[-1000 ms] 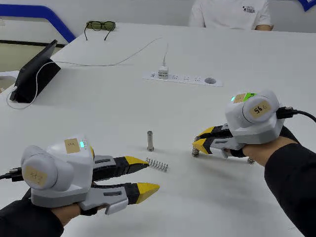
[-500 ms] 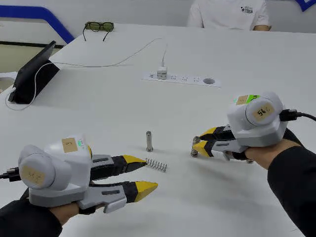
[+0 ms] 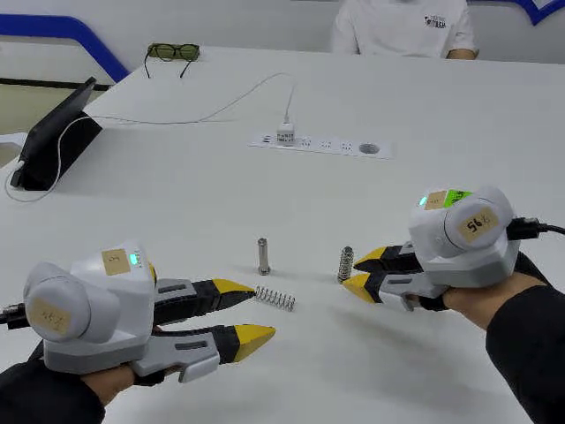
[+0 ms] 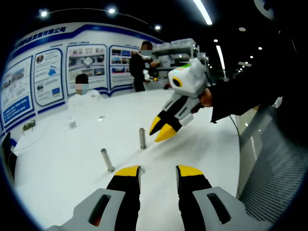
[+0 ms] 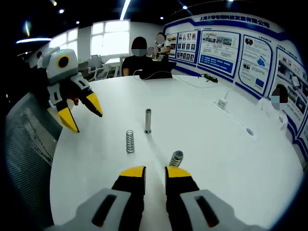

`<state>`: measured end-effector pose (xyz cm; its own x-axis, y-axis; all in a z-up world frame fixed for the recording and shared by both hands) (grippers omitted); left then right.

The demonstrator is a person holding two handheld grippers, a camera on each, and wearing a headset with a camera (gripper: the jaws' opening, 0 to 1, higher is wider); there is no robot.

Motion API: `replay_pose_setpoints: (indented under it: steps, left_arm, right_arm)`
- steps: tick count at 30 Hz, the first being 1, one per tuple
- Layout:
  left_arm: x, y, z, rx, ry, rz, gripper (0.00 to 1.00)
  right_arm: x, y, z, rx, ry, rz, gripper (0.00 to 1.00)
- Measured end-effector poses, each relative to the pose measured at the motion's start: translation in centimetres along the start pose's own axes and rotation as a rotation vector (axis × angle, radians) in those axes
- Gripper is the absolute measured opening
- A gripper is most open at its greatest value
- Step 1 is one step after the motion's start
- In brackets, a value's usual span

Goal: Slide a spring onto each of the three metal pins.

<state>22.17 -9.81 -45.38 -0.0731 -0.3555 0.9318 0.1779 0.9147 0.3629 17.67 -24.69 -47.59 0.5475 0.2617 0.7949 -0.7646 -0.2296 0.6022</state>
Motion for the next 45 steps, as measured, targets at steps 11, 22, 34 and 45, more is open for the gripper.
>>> replay_pose_setpoints:
  steps: [11, 22, 34, 45]
  left_arm:
    - [0.0, 0.1, 0.0, 0.004, -0.001, -0.001, 0.30]
    - [-0.2, 0.2, -0.1, 0.009, 0.002, -0.003, 0.30]
    - [-0.3, 0.4, -0.2, 0.017, 0.006, -0.007, 0.30]
    - [-0.4, 0.5, -0.4, 0.024, 0.007, -0.010, 0.30]
  right_arm:
    - [0.8, -1.8, -2.0, 0.057, 0.009, 0.009, 0.17]
    - [1.3, -4.4, -3.4, 0.106, 0.017, -0.002, 0.17]
    - [1.1, -6.4, -3.8, 0.126, -0.016, -0.009, 0.17]
    - [0.5, -7.0, -3.8, 0.129, -0.027, -0.025, 0.14]
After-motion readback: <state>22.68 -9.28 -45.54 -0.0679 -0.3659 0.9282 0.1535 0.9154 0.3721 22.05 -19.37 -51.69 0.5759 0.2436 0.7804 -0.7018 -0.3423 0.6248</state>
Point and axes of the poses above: the centre of the closed fingertips' face, and the gripper's own axes: y roughly backward along the fingers, z roughly to its right, x roughly out of its top, the point moved 4 cm from there along y, roughly backward along the fingers, and after that the axes turned 1 degree about x, right-handed, at the moved point
